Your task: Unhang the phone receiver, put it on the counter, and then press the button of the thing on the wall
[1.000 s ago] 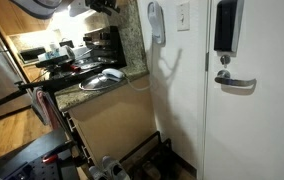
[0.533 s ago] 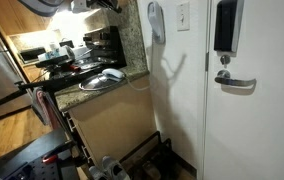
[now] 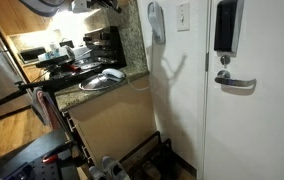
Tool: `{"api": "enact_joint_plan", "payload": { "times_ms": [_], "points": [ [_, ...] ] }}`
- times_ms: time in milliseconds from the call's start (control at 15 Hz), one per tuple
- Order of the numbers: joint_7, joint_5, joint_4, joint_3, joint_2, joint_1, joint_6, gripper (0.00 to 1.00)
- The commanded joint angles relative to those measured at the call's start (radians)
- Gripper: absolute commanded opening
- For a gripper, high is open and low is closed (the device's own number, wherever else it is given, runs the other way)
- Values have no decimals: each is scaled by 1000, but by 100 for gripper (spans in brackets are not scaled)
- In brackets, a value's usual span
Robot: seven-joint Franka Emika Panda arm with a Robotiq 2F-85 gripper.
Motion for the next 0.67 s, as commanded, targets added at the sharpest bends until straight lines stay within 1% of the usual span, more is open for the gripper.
{"api": "enact_joint_plan", "payload": {
  "times_ms": [0,333,600],
  "points": [
    [-13,-7,31,-7,41,-6,-20,0],
    [-12,-11,92,-14,65,-34,-58,0],
    [-6,-22,160,14,98,-80,-114,0]
  ]
}}
